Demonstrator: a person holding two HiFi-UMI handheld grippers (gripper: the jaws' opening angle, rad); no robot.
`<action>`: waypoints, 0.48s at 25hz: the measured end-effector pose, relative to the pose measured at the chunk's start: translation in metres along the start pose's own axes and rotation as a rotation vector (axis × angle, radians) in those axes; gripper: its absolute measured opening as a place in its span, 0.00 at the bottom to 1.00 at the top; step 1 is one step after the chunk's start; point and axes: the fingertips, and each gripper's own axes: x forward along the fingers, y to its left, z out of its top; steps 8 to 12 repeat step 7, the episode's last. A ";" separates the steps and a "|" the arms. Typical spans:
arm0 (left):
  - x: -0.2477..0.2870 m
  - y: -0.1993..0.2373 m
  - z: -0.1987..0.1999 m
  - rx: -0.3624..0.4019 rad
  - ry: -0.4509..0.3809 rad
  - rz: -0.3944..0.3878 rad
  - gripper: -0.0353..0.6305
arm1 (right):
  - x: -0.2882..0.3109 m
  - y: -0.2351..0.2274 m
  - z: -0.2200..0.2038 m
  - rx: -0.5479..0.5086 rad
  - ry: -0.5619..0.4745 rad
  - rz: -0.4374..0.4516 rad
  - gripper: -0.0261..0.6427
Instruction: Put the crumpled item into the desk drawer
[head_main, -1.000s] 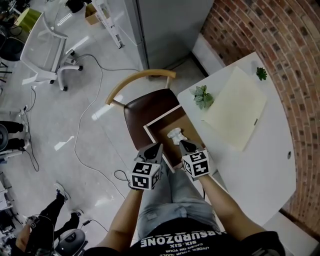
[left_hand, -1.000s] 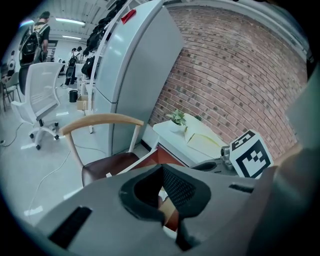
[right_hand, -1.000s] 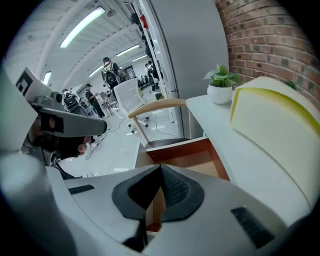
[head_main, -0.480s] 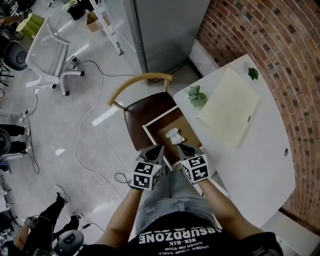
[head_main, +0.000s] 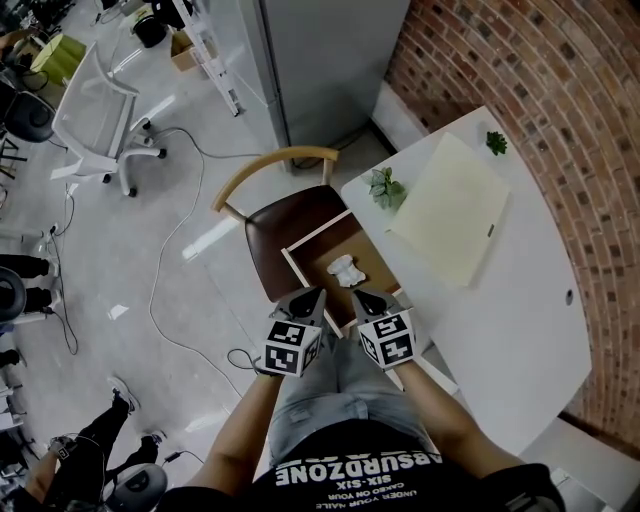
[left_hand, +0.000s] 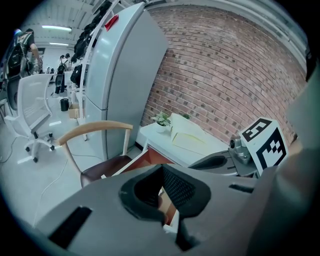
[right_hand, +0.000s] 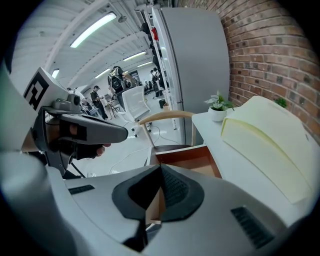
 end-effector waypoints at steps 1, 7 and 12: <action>-0.001 -0.001 0.000 0.001 -0.001 0.000 0.06 | -0.001 0.001 -0.001 -0.003 0.001 0.000 0.03; 0.000 -0.005 -0.008 -0.002 0.001 -0.009 0.06 | 0.000 0.001 -0.006 -0.009 0.005 -0.004 0.03; 0.000 -0.005 -0.008 -0.002 0.001 -0.009 0.06 | 0.000 0.001 -0.006 -0.009 0.005 -0.004 0.03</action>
